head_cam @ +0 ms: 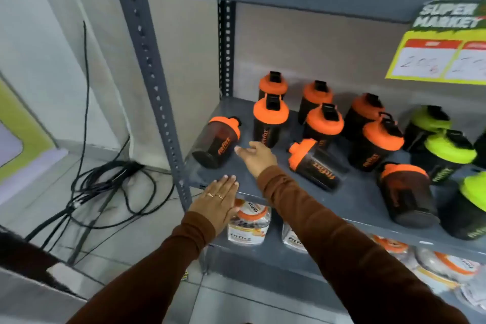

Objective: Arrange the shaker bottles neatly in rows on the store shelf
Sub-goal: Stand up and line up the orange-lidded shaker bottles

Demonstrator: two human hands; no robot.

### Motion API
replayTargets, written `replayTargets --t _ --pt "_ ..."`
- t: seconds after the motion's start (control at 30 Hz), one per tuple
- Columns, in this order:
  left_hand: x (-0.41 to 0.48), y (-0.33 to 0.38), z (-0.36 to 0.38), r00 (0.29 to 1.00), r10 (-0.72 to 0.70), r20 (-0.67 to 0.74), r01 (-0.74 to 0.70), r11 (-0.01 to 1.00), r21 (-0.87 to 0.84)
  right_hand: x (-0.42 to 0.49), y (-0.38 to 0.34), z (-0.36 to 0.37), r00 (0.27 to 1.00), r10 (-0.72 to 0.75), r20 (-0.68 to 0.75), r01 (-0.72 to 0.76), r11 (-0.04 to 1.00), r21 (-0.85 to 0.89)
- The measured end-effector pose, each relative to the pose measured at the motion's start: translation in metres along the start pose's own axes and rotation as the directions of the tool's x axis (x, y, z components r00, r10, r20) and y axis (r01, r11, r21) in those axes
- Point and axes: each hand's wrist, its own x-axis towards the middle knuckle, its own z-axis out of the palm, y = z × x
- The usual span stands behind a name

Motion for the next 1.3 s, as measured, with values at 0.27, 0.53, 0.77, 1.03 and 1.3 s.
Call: replayTargets --t 0.27,0.53,0.77,1.03,1.3 --pt "0.0 -0.023 0.015 0.992 0.025 -0.125 -0.03 0.999 -0.041 0.043 -0.021 0.038 0.982 0.174 0.07 -0.186 0.955 0.231" --pt "0.004 -0.026 0.019 0.972 0.024 -0.232 -0.04 0.997 -0.066 0.079 -0.023 0.06 0.953 0.275 0.13 -0.304 0.882 0.36" --pt "0.002 -0.024 0.02 0.979 0.009 -0.205 -0.025 0.997 -0.076 0.06 -0.019 0.056 0.967 0.235 0.1 -0.25 0.797 0.549" --pt "0.003 -0.022 0.02 0.956 0.016 -0.293 -0.032 0.998 -0.049 0.025 -0.024 0.032 0.989 0.006 -0.151 0.078 0.833 0.548" --pt "0.004 -0.02 0.011 0.994 -0.011 -0.106 0.003 0.997 -0.075 -0.008 -0.002 0.014 0.93 -0.031 -0.366 0.14 0.951 0.275"
